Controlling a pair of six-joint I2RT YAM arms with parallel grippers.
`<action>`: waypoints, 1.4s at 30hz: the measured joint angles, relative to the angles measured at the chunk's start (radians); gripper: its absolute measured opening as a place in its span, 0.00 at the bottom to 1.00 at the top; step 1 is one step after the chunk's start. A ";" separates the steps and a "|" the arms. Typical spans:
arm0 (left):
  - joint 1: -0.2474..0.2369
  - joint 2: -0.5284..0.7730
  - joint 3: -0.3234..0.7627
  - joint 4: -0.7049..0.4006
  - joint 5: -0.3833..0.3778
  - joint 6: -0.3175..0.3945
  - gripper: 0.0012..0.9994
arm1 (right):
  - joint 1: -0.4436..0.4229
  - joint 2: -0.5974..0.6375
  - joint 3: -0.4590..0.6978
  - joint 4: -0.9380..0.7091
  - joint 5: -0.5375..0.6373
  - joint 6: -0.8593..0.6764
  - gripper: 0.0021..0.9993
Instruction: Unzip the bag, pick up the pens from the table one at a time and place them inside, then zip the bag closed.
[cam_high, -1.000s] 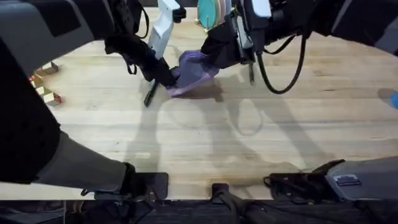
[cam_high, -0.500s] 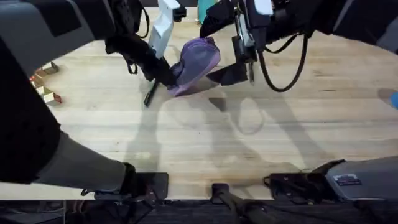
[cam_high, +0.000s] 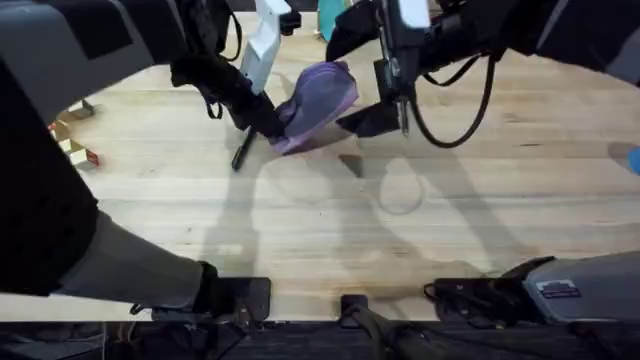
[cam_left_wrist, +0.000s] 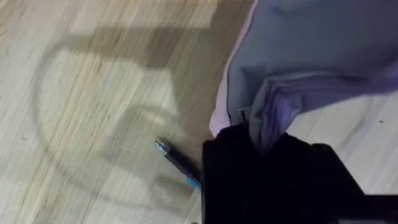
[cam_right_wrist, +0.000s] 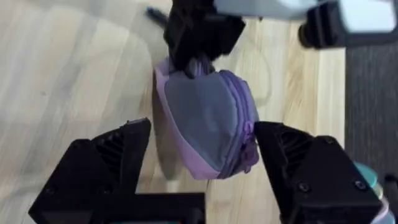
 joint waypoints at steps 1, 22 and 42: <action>-0.003 0.000 0.000 0.001 0.001 0.000 0.04 | 0.000 0.000 0.000 -0.013 0.032 0.000 1.00; -0.024 0.000 0.001 0.015 0.043 0.000 0.04 | -0.155 0.000 0.002 -0.205 0.278 -0.007 1.00; -0.024 0.000 0.001 0.015 0.043 0.000 0.04 | -0.155 0.000 0.002 -0.224 0.274 -0.007 1.00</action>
